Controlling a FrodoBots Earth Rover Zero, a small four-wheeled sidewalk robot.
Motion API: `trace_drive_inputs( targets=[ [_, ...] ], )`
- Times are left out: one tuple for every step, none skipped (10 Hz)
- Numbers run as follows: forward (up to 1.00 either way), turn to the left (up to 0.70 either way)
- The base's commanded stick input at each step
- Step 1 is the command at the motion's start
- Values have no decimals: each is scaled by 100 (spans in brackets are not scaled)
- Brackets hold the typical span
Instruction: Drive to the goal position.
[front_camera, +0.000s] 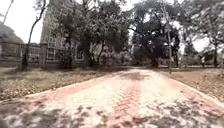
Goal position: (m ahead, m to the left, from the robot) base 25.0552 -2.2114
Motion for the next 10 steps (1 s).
trace_drive_inputs(
  targets=[
    [70,-8],
    [70,-2],
    [70,0],
    [70,0],
    [70,0],
    [70,0],
    [70,0],
    [70,0],
    [70,0],
    [70,0]
  ],
)
